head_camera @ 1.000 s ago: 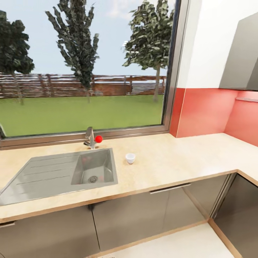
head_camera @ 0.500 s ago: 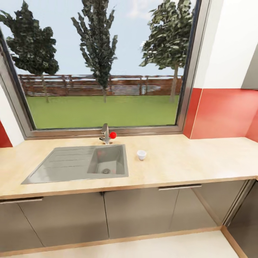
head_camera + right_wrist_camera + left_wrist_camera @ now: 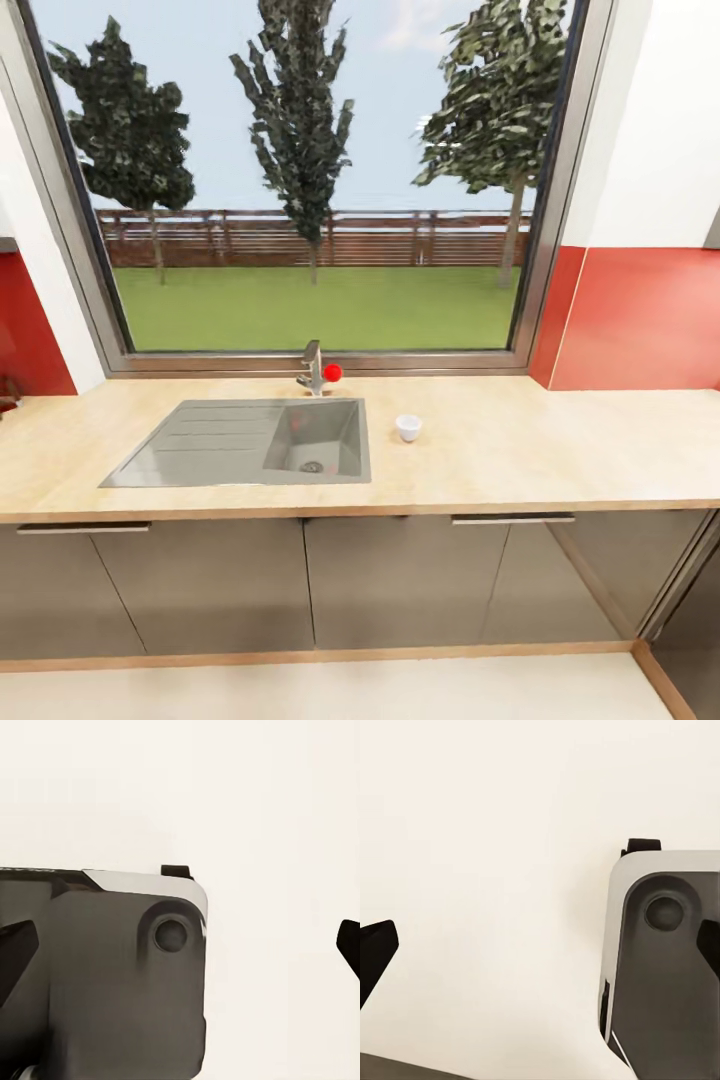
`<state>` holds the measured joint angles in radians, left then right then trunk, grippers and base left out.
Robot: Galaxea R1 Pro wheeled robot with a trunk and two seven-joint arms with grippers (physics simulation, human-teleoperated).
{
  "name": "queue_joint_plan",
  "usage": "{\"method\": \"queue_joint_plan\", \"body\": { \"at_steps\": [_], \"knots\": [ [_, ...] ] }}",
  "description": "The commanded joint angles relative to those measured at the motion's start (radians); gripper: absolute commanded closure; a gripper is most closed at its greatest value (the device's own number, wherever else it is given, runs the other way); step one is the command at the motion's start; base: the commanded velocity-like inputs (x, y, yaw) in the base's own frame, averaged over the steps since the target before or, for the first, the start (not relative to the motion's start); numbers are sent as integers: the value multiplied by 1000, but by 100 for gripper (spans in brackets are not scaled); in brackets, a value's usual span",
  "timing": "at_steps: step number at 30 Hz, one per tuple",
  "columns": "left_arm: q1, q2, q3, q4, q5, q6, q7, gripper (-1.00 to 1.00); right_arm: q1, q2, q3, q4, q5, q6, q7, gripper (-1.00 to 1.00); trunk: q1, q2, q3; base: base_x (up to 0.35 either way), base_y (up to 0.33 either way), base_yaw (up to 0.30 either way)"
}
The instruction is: Set up a coffee station on the kitchen countertop: keep the coffee maker on the countertop, move the bottle of coffee from the kitchen shelf to the counter next to the coffee maker, place a paper coffee filter on top of the coffee maker, put the saucer next to the coffee maker with the coffee cup on the saucer, and place the electric kettle next to the coffee maker.
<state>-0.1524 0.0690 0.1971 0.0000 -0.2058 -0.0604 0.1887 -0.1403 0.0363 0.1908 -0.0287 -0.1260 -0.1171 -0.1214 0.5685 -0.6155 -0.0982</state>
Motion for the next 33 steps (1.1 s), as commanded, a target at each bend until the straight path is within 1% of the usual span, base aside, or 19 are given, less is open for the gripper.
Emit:
{"method": "queue_joint_plan", "body": {
  "at_steps": [1, 6, 8, 9, 10, 12, 13, 15, 16, 17, 20, 24, 25, 27, 29, 30, 31, 32, 33],
  "knots": [
    [-1, 0, 8, 2, -10, -4, 3, -100, -1, 0, 9, 1, -10, -4, -3, -100, 0, -1, -2, -2, -1, 3],
    [0, 6, 10, 2, -11, -3, 3, -100, -1, 0, 8, -4, -11, -4, -2, -100, 0, -1, -2, -1, 0, 1],
    [4, 7, 10, 2, -12, -3, 3, -100, -1, 1, 8, -20, -10, -5, -1, -100, 0, -1, -2, 0, 0, 0],
    [6, 8, 9, 2, -12, -3, 3, -100, -1, 1, 9, -44, -9, -5, 0, -100, 0, -1, -2, 0, 0, 0],
    [13, 8, 8, 0, -12, -2, 3, -100, -1, 1, 15, -385, -4, -73, -3, -100, 0, -1, -2, -256, 0, 0],
    [13, 8, 9, -1, -13, -2, 4, -100, -2, 5, 16, -447, -5, -151, -3, -100, 0, -1, -2, -234, 0, 0],
    [12, 8, 9, -1, -13, -2, 4, -100, -2, 6, 16, -459, -5, -169, -3, -100, 0, -1, -2, -182, 0, 0],
    [13, 8, 9, -1, -13, -3, 4, -100, -2, 14, 16, -506, -5, -244, -3, -100, 0, -1, -2, -96, 0, 0],
    [13, 8, 9, -1, -13, -4, 4, -100, -2, 17, 16, -516, -6, -262, -4, -100, 0, -1, -2, -60, 0, 0],
    [13, 8, 8, -1, -13, -4, 4, -100, -2, 23, 16, -535, -6, -297, -4, -100, 0, -1, -2, -38, 0, 0],
    [13, 8, 8, -1, -13, -4, 3, -100, -2, 38, 16, -578, -6, -350, -4, -100, 0, -1, -2, -22, 0, 0],
    [13, 7, 8, -1, -12, -6, 3, -100, -2, 55, 16, -733, -6, -384, -5, -100, 0, -1, -2, -6, 0, 0],
    [13, 2, 7, -2, -12, -8, 2, -100, -3, 60, 16, -918, -7, -380, -7, -100, 0, -1, -2, 0, 0, 0],
    [13, 1, 6, -3, -13, -8, 2, -100, -5, 66, 16, -1012, -7, -358, -10, -100, 0, -1, -2, 0, 0, 0],
    [13, 4, 7, -2, -14, -9, 2, -100, -8, 75, 16, -1091, -7, -306, -17, -100, 0, -1, -2, 0, 0, 0],
    [13, 5, 7, -1, -15, -9, 2, -100, -11, 83, 16, -1122, -7, -268, -20, -100, 0, -1, -2, 0, 0, 0],
    [13, 7, 6, 1, -16, -8, 1, -100, -49, 101, 16, -1186, -6, -155, -29, -100, 0, -1, -2, 0, 0, 0],
    [13, 7, 5, 2, -17, -8, 1, -100, -76, 105, 16, -1202, -6, -111, -34, -100, 0, -1, -2, 0, 0, 0],
    [13, 7, 5, 2, -17, -8, 1, -100, -91, 106, 16, -1207, -6, -91, -38, -100, 0, -1, -2, 0, 0, 0]
  ]
}}
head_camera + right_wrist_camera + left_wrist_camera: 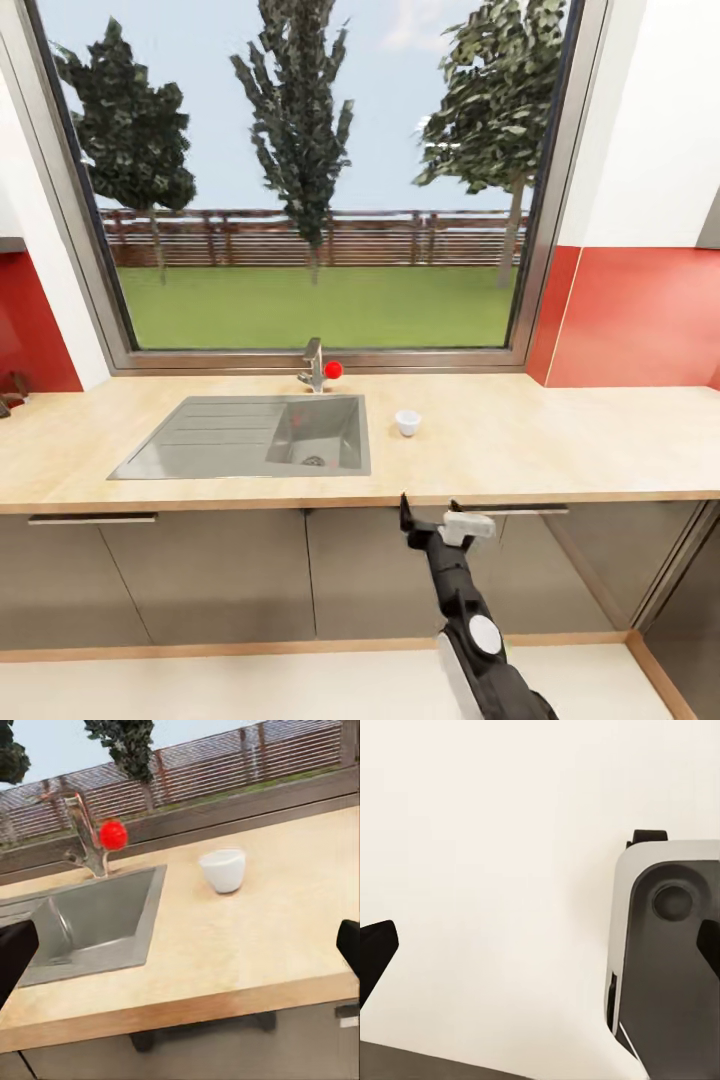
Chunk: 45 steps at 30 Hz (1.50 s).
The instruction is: Set up a coffee station on the kitchen countertop: keep the coffee maker on the countertop, move the bottle of coffee from the kitchen shelf to the counter next to the coffee maker, place a paper coffee filter on top of the coffee maker, put the saucer next to the coffee maker with the coffee cup on the saucer, and place the electric kettle next to the coffee maker.
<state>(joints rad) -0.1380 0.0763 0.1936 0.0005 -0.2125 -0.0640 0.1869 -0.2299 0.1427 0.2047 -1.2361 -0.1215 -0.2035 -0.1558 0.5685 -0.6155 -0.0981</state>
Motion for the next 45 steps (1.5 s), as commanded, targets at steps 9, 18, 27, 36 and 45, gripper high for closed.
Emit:
{"method": "queue_joint_plan", "body": {
  "at_steps": [9, 18, 27, 36, 45],
  "knots": [
    [28, 5, 10, 2, -11, 11, 3, -100, -347, 5, -1, 6, -10, 473, -159, -100, 0, -2, -2, 5, 0, 0],
    [64, 23, 10, 3, -11, 13, 5, -100, -425, 3, -5, 4, -12, 706, -247, -100, 0, -2, -2, 223, 0, 0],
    [71, 28, 8, 4, -11, 15, 5, -100, -433, 1, -10, 0, -12, 729, -251, -100, 0, -2, -2, 333, 0, 0],
    [114, 28, 3, 3, -10, 23, 0, -100, -430, 10, -3, 22, -15, 742, -248, -100, 0, -2, -2, 95, 0, 0],
    [116, 30, 4, 3, -10, 23, -5, -100, -430, 7, -2, 18, -15, 742, -248, -100, 0, -2, -2, 313, 0, 0]
  ]
}}
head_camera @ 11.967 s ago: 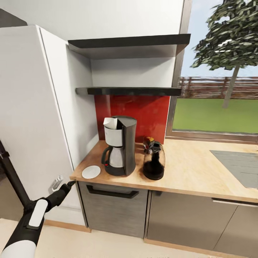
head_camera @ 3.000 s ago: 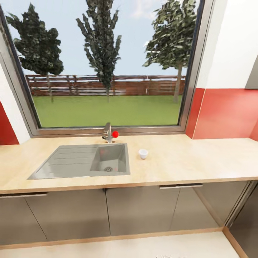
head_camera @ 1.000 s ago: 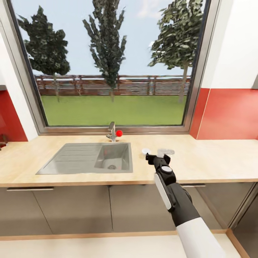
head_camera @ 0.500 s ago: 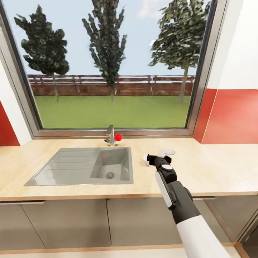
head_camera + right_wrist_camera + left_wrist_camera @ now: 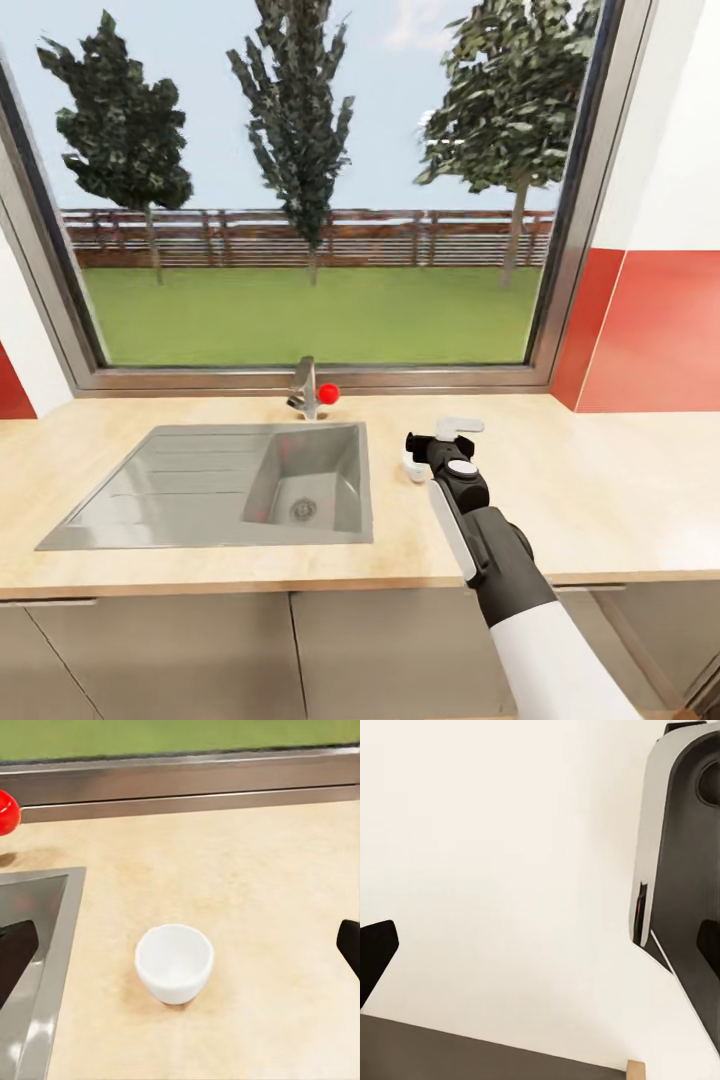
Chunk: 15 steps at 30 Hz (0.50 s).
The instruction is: Set up a coffee station on the kitchen countertop: keep the coffee maker on the countertop, move the bottle of coffee from the kitchen shelf to the counter next to the coffee maker, place a paper coffee filter on top of the coffee maker, put the saucer next to the coffee maker with the coffee cup on the saucer, and place the electric kettle next to the coffee maker.
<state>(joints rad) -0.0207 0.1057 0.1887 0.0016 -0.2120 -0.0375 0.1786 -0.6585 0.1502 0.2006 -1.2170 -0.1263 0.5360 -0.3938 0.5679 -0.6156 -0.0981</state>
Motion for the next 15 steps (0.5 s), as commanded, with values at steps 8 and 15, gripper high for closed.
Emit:
{"method": "queue_joint_plan", "body": {
  "at_steps": [8, 15],
  "knots": [
    [1, -1, 8, 3, -10, -4, 9, -100, -1, -2, 2, 26, -10, 3, -10, -100, 1, -1, -2, 326, -105, 0],
    [1, -3, 8, 3, -10, -4, 11, -100, -1, -3, 2, 52, -10, 3, -10, -100, 1, -1, -2, 308, -175, 0]
  ]
}}
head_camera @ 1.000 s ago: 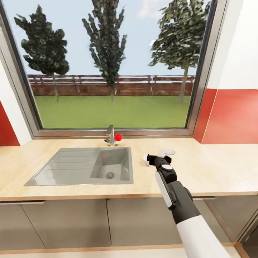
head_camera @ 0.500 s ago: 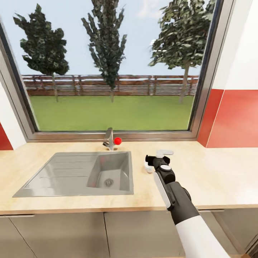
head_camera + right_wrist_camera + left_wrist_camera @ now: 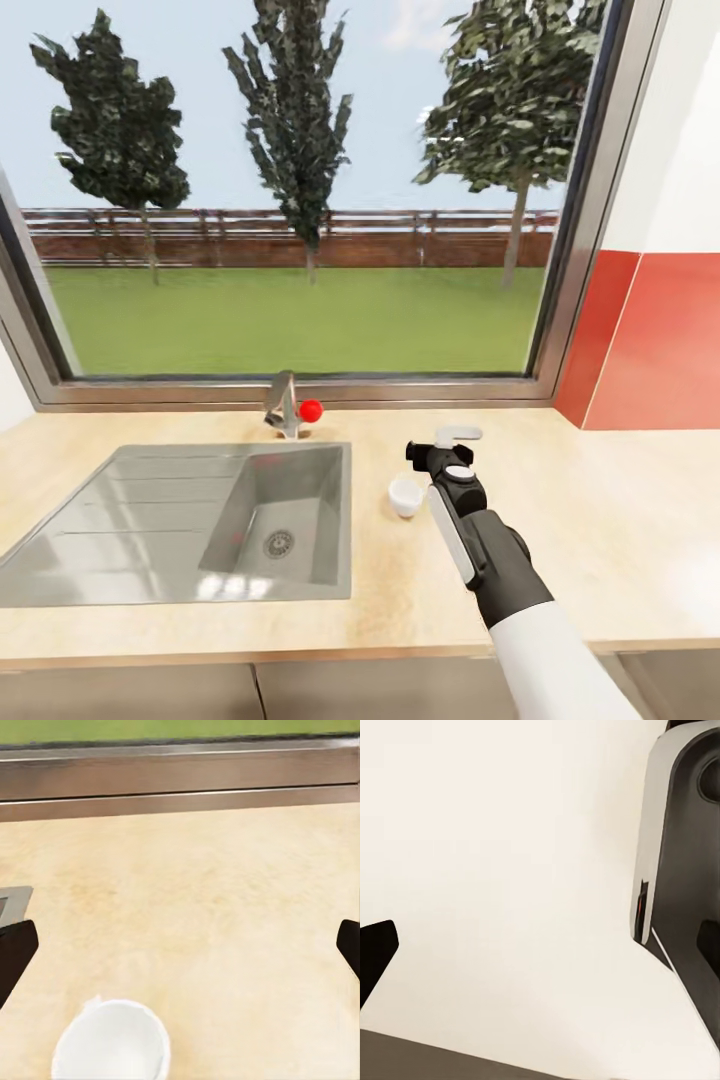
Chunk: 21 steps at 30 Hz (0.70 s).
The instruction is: Set up a coffee station on the kitchen countertop: keep the coffee maker on the countertop, move the bottle of coffee from the kitchen shelf to the counter next to the coffee maker, place a paper coffee filter on top of the coffee maker, put the saucer next to the coffee maker with the coffee cup on the saucer, and place the electric kettle next to the coffee maker.
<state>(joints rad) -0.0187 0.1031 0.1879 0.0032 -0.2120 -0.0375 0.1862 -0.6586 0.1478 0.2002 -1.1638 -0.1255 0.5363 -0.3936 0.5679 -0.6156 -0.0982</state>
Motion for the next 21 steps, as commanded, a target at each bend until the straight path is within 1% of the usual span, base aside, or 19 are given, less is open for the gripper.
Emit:
{"method": "queue_joint_plan", "body": {
  "at_steps": [1, 5, 9, 12, 18, 21],
  "knots": [
    [0, 0, 9, 1, -10, -4, 4, -100, -1, -1, 2, 0, -11, 3, -10, -100, 1, -1, -2, 299, -188, 0],
    [0, 0, 10, 2, -10, -4, 4, -100, -1, -1, 2, 7, -10, 2, -10, -100, 1, -1, -2, 242, -163, 0],
    [4, -1, 10, 3, -10, -4, 5, -100, -1, -1, 2, 26, -12, 2, -10, -100, 1, -1, -2, 159, -94, 0],
    [9, -1, 10, 3, -10, -4, 6, -100, -1, -1, 2, 35, -12, 2, -10, -100, 1, -1, -2, 46, -21, 60],
    [11, -1, 10, 3, -10, -4, 6, -100, 0, -5, 2, 38, -13, 1, -10, -100, 1, -1, -7, 8, -4, 196],
    [11, -2, 10, 2, -10, -4, 7, -100, 2, -8, 2, 43, -13, 1, -10, -100, 1, -1, -8, 1, 0, 86]
  ]
}}
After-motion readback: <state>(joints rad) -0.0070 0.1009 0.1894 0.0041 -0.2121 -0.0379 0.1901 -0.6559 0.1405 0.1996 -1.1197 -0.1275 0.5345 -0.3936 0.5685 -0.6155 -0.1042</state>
